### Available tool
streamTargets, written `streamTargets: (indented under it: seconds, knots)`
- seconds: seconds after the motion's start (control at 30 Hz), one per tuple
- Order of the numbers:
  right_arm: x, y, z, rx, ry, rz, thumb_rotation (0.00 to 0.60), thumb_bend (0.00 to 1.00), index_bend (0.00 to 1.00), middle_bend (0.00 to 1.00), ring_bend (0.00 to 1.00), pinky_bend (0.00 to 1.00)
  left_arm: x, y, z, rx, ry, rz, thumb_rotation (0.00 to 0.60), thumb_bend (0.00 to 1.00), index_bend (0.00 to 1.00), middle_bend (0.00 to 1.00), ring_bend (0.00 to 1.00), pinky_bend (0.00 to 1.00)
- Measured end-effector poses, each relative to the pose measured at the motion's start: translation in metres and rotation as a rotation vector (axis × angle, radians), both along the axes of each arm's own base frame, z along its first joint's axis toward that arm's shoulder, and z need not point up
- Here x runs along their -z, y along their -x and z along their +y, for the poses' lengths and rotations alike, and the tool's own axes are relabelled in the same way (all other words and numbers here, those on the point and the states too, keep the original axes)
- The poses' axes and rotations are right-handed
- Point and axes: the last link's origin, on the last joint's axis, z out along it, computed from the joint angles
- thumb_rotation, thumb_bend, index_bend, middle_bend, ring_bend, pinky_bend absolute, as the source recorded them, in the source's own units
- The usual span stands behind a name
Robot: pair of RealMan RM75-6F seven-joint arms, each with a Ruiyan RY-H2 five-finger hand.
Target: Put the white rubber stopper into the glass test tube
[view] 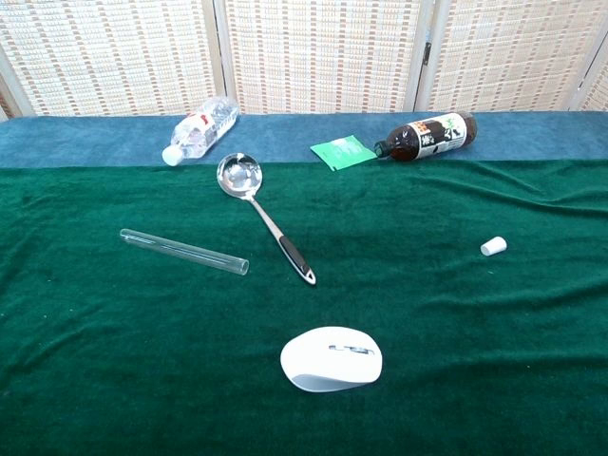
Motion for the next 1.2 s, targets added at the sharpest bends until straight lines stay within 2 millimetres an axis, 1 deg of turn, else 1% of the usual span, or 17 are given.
streamTargets:
  seconds: [0.33, 0.67, 0.73, 0.87, 1.0, 1.03, 1.1, 1.2]
  knots:
    - [0.004, -0.005, 0.004, -0.031, -0.010, 0.001, 0.459, 0.48, 0.00, 0.18, 0.23, 0.23, 0.000, 0.003, -0.003, -0.004, -0.009, -0.007, 0.600, 0.26, 0.10, 0.08, 0.09, 0.00]
    - [0.007, -0.009, 0.002, -0.048, -0.034, 0.002, 0.458, 0.48, 0.00, 0.18, 0.24, 0.23, -0.001, 0.003, -0.001, 0.002, -0.002, -0.008, 0.600, 0.26, 0.10, 0.08, 0.09, 0.00]
    - [0.007, -0.010, 0.001, -0.048, -0.038, 0.003, 0.460, 0.48, 0.00, 0.18, 0.24, 0.23, 0.000, 0.001, 0.002, 0.013, 0.004, -0.005, 0.600, 0.26, 0.10, 0.08, 0.09, 0.00]
    - [0.008, -0.013, -0.003, -0.057, -0.045, 0.005, 0.459, 0.48, 0.00, 0.18, 0.25, 0.24, 0.001, -0.007, 0.014, 0.060, 0.030, 0.001, 0.600, 0.26, 0.10, 0.09, 0.10, 0.00]
    - [0.009, -0.016, -0.006, -0.057, -0.054, 0.013, 0.461, 0.48, 0.00, 0.21, 0.30, 0.24, 0.002, -0.018, 0.029, 0.114, 0.060, 0.008, 0.600, 0.26, 0.11, 0.10, 0.11, 0.00]
    - [0.009, -0.016, -0.007, -0.057, -0.059, 0.020, 0.461, 0.48, 0.00, 0.23, 0.32, 0.25, 0.003, -0.021, 0.033, 0.127, 0.069, 0.011, 0.600, 0.26, 0.11, 0.10, 0.11, 0.00]
    - [0.010, -0.017, -0.009, -0.058, -0.070, 0.034, 0.459, 0.48, 0.00, 0.28, 0.38, 0.32, 0.005, -0.028, 0.041, 0.154, 0.089, 0.019, 0.600, 0.26, 0.11, 0.10, 0.11, 0.00]
    - [0.015, -0.019, -0.016, -0.054, -0.100, 0.068, 0.457, 0.48, 0.01, 0.42, 0.59, 0.54, 0.008, -0.037, 0.047, 0.184, 0.108, 0.021, 0.600, 0.26, 0.11, 0.10, 0.11, 0.00]
